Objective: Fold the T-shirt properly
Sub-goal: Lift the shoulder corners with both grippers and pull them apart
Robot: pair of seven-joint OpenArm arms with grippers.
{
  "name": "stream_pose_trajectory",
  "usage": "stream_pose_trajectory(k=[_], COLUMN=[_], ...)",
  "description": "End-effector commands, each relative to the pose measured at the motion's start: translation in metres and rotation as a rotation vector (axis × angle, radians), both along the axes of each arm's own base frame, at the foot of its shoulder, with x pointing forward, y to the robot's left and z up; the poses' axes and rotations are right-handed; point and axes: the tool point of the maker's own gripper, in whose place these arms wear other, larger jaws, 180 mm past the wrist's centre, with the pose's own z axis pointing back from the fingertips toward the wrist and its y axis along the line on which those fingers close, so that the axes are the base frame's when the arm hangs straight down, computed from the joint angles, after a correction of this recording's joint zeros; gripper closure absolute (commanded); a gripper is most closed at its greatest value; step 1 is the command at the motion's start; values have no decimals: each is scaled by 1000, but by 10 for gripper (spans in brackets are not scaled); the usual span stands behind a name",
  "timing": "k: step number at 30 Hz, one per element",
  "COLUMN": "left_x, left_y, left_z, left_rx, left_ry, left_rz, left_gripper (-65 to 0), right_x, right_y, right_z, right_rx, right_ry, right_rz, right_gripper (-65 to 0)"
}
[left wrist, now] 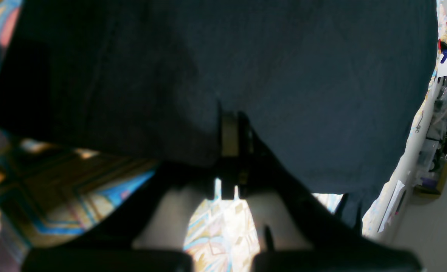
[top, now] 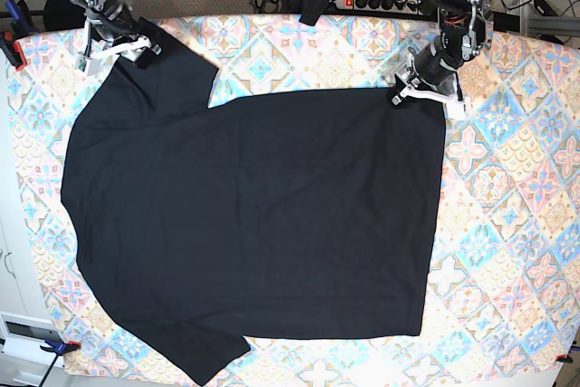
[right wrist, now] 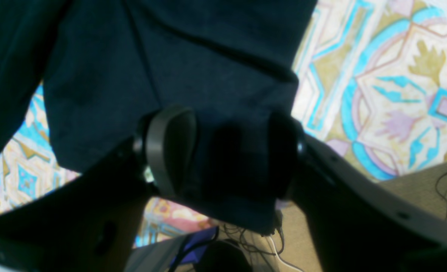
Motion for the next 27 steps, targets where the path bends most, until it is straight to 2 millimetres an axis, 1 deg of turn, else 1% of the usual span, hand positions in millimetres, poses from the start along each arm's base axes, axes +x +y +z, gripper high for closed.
stream_pose_trajectory(k=[1, 4, 7, 10, 14, 16, 22, 27], left_x=[-3, -3, -3, -3, -3, -4, -4, -3], left_y=[9, 10, 10, 10, 9, 9, 9, 10], left_z=[-1, -1, -1, -1, -1, -2, -2, -1], left_rx=[34, 35, 35, 35, 36, 37, 37, 38], left_ry=[18, 18, 18, 18, 18, 19, 19, 18], left_rz=[2, 1, 1, 1, -1, -1, -1, 0], left_gripper=[0, 0, 0, 0, 0, 0, 0, 0], right_x=[-13, -13, -13, -25, -32, -37, -32, -30], right_y=[8, 12, 10, -6, -32, -37, -16, 21], right_z=[-7, -6, -5, -4, 1, 2, 4, -3], right_rx=[36, 47, 42, 16, -24, -32, 19, 84], right_ry=[58, 53, 47, 63, 63, 69, 27, 36], right_rz=[11, 21, 31, -6, -62, -73, 38, 117], right_gripper=[-345, -343, -343, -342, -342, -342, -342, -342])
